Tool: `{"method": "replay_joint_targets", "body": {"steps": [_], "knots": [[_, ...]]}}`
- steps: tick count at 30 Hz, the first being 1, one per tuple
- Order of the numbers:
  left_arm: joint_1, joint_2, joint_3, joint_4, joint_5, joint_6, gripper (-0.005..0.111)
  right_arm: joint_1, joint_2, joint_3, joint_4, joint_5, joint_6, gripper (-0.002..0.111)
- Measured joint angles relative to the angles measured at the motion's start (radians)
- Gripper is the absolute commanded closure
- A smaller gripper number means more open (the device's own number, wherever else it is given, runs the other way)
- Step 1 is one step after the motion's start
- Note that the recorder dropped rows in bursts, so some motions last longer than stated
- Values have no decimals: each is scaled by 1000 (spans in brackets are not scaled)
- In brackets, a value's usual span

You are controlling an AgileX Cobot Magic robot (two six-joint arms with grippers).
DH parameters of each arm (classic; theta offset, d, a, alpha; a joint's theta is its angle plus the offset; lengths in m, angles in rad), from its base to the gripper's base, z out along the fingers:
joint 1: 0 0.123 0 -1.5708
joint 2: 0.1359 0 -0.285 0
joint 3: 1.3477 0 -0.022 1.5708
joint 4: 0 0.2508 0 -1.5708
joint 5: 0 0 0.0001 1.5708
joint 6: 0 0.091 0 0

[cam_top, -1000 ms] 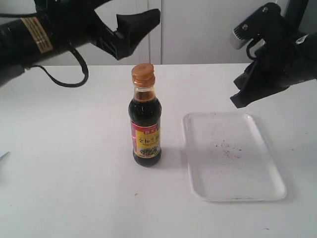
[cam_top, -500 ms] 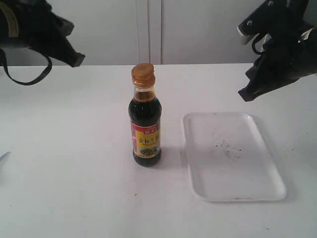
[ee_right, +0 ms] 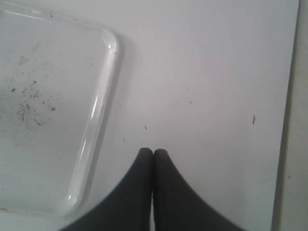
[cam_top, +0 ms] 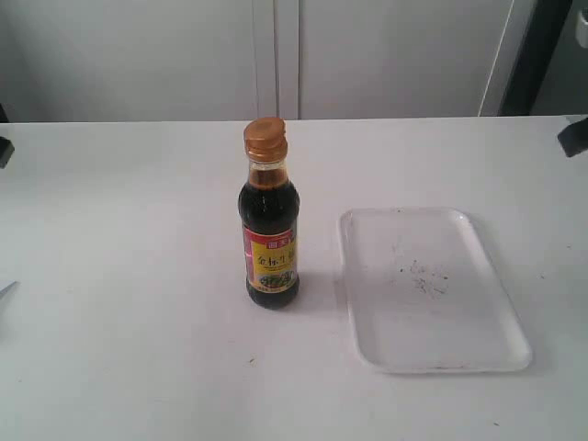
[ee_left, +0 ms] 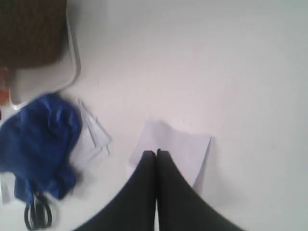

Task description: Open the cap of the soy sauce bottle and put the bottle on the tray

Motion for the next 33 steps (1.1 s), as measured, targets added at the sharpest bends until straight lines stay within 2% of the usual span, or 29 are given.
{"method": "replay_joint_targets", "body": {"steps": [2, 6, 11, 21, 33], "knots": [[0, -13, 0, -44, 76, 18, 106, -23, -9, 0, 0, 17, 21, 108], [0, -84, 32, -137, 101, 29, 106, -39, -44, 3, 0, 10, 40, 108], [0, -250, 144, -260, -22, 33, 106, -40, -173, 89, 23, -136, 56, 108], [0, -596, 411, -284, -296, -90, 106, -26, -517, 386, 47, -494, 82, 108], [0, -921, 604, -284, -329, -128, 106, 12, -917, 704, 47, -703, 67, 108]]}}
